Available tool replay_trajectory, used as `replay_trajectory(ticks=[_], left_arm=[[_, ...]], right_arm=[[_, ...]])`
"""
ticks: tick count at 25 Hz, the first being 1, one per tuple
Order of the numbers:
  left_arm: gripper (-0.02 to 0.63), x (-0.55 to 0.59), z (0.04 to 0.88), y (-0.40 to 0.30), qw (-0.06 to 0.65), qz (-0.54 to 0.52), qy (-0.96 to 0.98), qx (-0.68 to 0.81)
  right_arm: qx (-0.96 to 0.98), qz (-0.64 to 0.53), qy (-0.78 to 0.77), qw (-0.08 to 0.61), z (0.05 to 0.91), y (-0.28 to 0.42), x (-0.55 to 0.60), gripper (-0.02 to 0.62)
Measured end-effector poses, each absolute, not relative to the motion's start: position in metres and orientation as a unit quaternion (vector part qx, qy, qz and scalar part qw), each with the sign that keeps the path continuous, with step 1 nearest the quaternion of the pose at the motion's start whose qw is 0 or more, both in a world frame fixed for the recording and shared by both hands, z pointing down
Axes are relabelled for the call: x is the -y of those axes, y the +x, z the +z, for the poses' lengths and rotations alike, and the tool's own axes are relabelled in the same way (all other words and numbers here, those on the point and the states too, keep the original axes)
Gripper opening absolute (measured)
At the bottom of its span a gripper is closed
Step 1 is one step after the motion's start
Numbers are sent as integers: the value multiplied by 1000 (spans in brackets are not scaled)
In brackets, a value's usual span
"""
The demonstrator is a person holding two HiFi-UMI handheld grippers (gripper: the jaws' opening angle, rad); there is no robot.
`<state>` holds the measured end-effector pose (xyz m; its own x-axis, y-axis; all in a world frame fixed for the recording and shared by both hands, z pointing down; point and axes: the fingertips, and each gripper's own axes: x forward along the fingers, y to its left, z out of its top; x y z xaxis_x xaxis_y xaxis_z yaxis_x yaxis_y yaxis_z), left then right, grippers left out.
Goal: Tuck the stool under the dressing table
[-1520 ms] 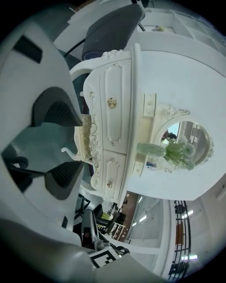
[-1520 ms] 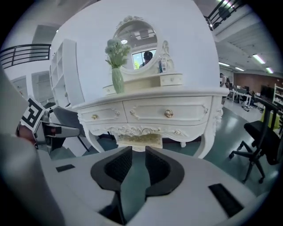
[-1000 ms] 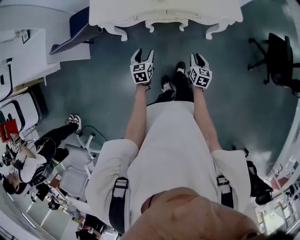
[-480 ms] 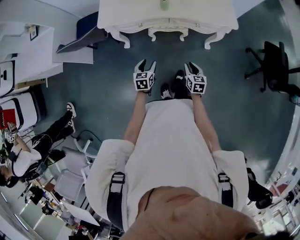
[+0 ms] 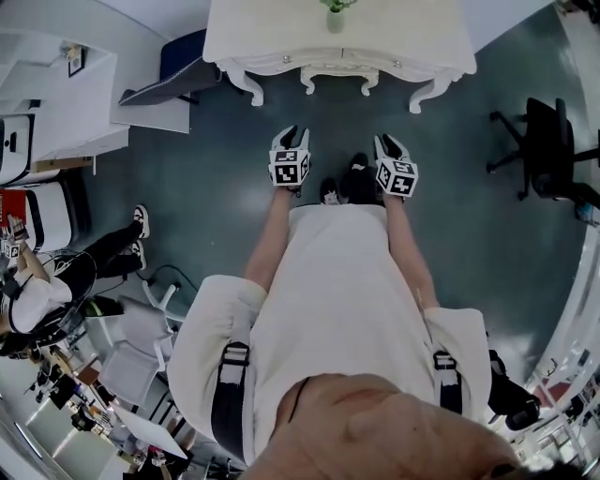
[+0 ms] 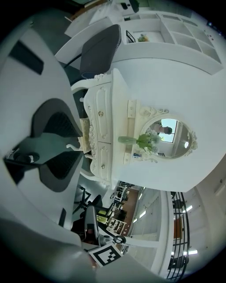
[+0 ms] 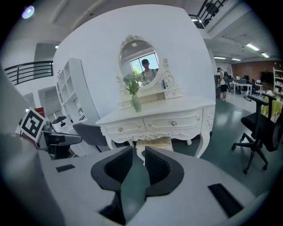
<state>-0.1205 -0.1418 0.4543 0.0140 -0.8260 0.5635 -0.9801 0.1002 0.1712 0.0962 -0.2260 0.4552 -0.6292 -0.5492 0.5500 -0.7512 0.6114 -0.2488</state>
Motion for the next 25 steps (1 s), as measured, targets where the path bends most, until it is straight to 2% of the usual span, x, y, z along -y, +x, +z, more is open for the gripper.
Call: replay_trajectory(ticks=[3, 8, 14, 25], left_arm=[[58, 139, 454, -125, 273, 141, 649, 696], [17, 134, 454, -129, 271, 137, 647, 700], [15, 127, 454, -132, 289, 120, 641, 701], [15, 129, 459, -128, 297, 119, 645, 694]], right_arm=[[871, 237, 371, 220, 459, 96, 221, 103], [871, 235, 368, 224, 463, 93, 218, 75], [878, 222, 353, 233, 461, 84, 213, 49], [874, 234, 358, 232, 467, 92, 209, 46]])
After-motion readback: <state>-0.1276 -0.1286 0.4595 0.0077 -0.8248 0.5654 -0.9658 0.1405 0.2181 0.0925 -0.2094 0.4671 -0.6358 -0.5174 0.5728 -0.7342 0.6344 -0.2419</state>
